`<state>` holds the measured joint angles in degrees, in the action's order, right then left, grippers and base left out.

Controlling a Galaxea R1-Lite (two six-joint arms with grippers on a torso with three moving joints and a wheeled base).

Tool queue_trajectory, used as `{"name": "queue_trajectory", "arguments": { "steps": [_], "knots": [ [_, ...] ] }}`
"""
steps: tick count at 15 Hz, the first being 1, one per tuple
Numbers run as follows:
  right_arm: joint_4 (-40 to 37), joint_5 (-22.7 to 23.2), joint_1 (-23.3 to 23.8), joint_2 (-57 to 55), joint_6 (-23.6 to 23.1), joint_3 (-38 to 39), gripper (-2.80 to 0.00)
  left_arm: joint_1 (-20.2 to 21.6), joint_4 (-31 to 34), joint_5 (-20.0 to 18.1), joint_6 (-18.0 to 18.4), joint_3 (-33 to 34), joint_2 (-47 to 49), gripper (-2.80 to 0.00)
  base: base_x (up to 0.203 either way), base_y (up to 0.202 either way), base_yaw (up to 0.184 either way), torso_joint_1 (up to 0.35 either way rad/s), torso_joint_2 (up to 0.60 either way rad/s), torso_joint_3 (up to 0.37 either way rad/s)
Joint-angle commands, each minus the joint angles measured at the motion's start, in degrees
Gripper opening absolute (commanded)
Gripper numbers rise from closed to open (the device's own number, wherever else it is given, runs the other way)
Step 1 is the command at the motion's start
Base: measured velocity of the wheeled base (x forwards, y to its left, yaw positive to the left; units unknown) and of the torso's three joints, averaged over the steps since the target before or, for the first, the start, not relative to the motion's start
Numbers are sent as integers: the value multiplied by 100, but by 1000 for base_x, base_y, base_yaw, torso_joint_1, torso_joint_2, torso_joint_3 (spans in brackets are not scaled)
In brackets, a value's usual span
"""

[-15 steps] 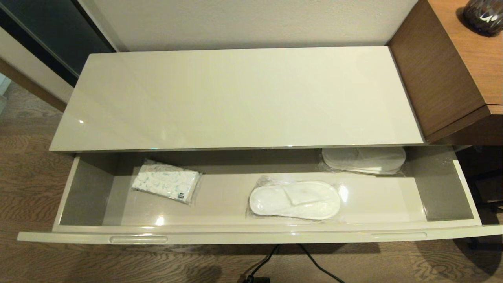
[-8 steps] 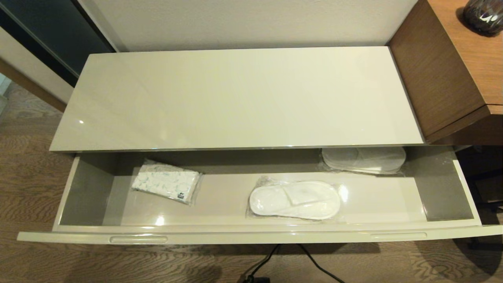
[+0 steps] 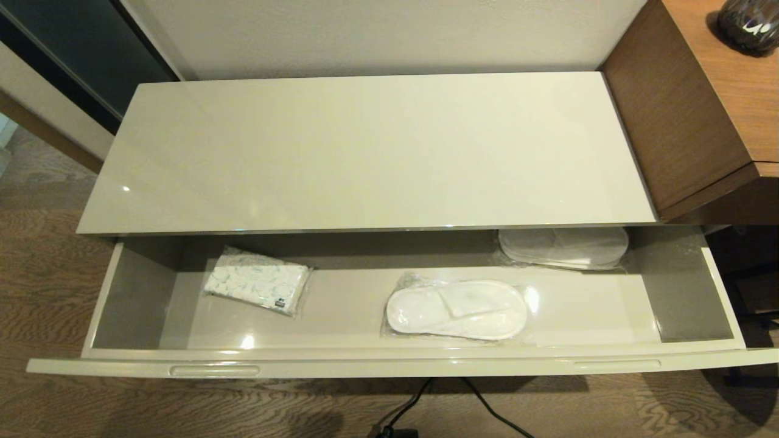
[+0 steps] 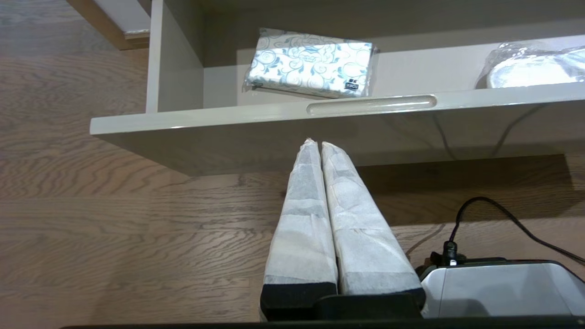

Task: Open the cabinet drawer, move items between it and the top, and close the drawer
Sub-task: Close the drawer

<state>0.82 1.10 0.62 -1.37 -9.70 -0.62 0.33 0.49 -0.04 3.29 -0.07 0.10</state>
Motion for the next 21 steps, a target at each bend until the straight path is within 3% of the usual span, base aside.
{"name": "queue_trajectory", "arguments": {
  "steps": [1, 3, 6, 8, 10, 12, 13, 14, 16, 19, 21],
  "knots": [
    [-27, 27, -1, -22, 24, -77, -280, 2, 47, 13, 49, -19, 8, -280, 0, 0, 0, 0, 0, 0],
    [-452, 125, -1, -22, 106, -641, -280, 2, 139, 11, 144, -60, 8, -280, 0, 0, 0, 0, 0, 0],
    [-1909, 594, -1, -22, 504, -1736, -280, 2, 254, -18, 163, -202, 27, -280, 0, 0, 0, 0, 0, 0],
    [-2824, 1058, -1, -45, 767, -2670, -280, 2, 601, -22, 159, -904, 276, -280, 0, 0, 0, 0, 0, 0],
    [-3322, 1373, 0, -130, 1033, -3051, -280, 2, 1064, 83, 153, -1434, 558, -280, 0, 0, 0, 0, 0, 0],
    [-3324, 1356, 4, -722, 1446, -3509, -280, 10, 1771, 1125, 140, -2035, 927, -280, 0, 0, 0, 0, 0, 0],
    [-3407, 1365, 3, -1271, 1899, -3902, -280, 24, 2131, 1886, 132, -2235, 1193, -280, 0, 0, 0, 0, 0, 0],
    [-3562, 1429, 4, -1735, 2301, -4299, -280, 34, 2319, 2220, 132, -2385, 1510, -280, 0, 0, 0, 0, 0, 0],
    [-4018, 1663, 7, -2337, 2773, -4916, -280, 43, 2430, 1975, 130, -2642, 2041, -280, 0, 0, 0, 0, 0, 0],
    [-4448, 1761, 8, -3033, 2879, -5019, -280, 54, 2726, 1429, 151, -2507, 2516, -280, 0, 0, 0, 0, 0, 0],
    [-4509, 1765, 7, -3138, 2879, -4929, -280, 59, 2792, 1287, 139, -2509, 2593, -280, 0, 0, 0, 0, 0, 0]
  ]
}}
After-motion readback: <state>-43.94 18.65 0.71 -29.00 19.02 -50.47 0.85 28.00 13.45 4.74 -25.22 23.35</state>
